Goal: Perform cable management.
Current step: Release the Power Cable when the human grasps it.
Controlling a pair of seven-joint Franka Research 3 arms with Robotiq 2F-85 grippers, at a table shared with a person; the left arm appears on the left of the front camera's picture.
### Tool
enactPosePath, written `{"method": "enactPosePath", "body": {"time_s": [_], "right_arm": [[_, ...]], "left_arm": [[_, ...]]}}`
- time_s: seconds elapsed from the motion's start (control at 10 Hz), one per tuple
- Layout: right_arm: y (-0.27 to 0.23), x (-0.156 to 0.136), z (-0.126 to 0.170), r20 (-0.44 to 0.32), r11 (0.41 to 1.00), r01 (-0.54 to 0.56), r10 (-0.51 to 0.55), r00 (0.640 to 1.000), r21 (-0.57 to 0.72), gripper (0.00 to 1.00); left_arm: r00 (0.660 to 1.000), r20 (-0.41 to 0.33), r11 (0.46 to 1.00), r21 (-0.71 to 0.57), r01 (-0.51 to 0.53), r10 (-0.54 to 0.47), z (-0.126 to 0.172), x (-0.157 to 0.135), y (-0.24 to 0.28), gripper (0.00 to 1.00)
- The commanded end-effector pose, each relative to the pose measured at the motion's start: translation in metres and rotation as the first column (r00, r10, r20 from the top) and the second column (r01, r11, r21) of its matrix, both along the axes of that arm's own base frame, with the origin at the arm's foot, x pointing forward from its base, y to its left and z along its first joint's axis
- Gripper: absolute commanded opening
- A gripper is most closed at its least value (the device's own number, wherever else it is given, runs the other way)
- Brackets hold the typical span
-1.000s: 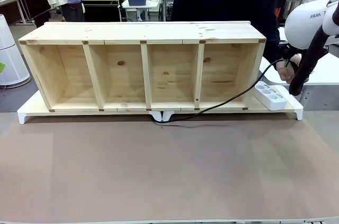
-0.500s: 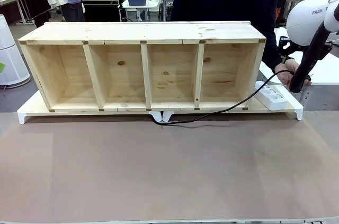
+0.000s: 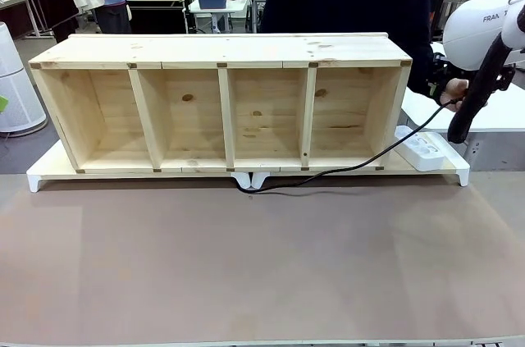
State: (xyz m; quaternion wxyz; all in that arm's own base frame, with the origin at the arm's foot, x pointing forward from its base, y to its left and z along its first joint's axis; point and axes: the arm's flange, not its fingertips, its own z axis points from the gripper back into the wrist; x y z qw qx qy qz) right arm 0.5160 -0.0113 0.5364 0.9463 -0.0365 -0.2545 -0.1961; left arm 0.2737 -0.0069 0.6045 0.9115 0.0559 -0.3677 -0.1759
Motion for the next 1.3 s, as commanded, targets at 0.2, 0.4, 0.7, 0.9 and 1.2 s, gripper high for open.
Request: {"method": "enactPosePath", "body": {"time_s": [0.2, 0.4, 0.7, 0.9, 1.2], "right_arm": [[-0.0008, -0.0005, -0.0014, -0.010, 1.000, 0.009, -0.009, 1.000, 0.002, 1.00], [-0.0008, -0.0005, -0.0014, -0.010, 1.000, 0.009, -0.009, 1.000, 0.002, 1.00], [-0.0008, -0.0005, -0.0014, -0.010, 1.000, 0.009, -0.009, 1.000, 0.002, 1.00], [-0.0008, -0.0005, -0.0014, -0.010, 1.000, 0.009, -0.009, 1.000, 0.002, 1.00], [-0.0008, -0.0005, -0.0014, -0.010, 1.000, 0.009, -0.009, 1.000, 0.002, 1.00]], "left_arm": [[1.000, 0.002, 1.000, -0.004, -0.006, 0.006, 0.0002, 0.0003, -0.0003, 1.00], [1.000, 0.002, 1.000, -0.004, -0.006, 0.006, 0.0002, 0.0003, -0.0003, 1.00], [1.000, 0.002, 1.000, -0.004, -0.006, 0.006, 0.0002, 0.0003, -0.0003, 1.00], [1.000, 0.002, 1.000, -0.004, -0.006, 0.006, 0.0002, 0.0003, -0.0003, 1.00], [1.000, 0.002, 1.000, -0.004, -0.006, 0.006, 0.0002, 0.0003, -0.0003, 1.00]]}}
